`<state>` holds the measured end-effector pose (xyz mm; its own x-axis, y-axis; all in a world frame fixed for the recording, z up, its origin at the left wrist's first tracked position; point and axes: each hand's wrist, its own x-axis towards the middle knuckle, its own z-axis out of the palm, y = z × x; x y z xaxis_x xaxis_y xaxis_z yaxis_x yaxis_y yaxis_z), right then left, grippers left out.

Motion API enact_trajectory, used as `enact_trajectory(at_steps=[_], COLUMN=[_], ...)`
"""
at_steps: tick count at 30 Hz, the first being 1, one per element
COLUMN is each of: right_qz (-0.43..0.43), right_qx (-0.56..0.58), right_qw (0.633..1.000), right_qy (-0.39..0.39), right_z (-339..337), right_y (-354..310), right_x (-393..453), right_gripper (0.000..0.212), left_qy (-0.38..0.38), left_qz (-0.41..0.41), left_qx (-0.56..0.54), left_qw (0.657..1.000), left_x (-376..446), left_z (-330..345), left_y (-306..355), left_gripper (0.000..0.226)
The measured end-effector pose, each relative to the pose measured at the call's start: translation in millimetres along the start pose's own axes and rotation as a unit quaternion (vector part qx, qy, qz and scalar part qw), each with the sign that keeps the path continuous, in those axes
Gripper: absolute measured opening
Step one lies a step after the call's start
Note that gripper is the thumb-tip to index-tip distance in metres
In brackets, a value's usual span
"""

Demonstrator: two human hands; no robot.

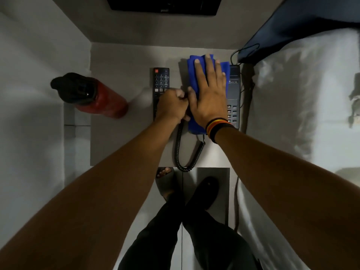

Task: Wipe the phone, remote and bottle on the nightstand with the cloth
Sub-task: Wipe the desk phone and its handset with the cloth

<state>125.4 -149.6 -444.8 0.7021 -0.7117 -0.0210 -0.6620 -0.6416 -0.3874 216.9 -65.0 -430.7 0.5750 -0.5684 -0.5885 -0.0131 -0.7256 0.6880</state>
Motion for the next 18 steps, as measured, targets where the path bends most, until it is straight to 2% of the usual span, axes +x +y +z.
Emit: enact_trajectory(at_steps=[6,10,16,18], right_qz=[-0.023,-0.059,-0.103,-0.091], right_qx=[0.041,0.04,-0.018,-0.043], right_qw=[0.998,0.997,0.988,0.98], right_qy=[0.031,-0.003,-0.115,-0.169], right_z=[7.1,6.9,4.7,-3.6], right_y=[7.5,17.3,39.0,37.7], right_x=[-8.8,-72.5,-151.1,-168.2], right_gripper=[0.058,0.061,0.093,0.106], left_qy=[0.024,0.019,-0.003,0.027], left_qz=[0.009,-0.027,-0.031,-0.014], left_qx=[0.023,0.008,-0.076,-0.018], left_qw=[0.999,0.999,0.997,0.999], left_x=[9.6,15.1,10.7,-1.6], left_z=[6.3,6.5,9.8,10.7], left_y=[0.8,0.7,-1.5,5.7], left_gripper=[0.022,0.015,0.019,0.013])
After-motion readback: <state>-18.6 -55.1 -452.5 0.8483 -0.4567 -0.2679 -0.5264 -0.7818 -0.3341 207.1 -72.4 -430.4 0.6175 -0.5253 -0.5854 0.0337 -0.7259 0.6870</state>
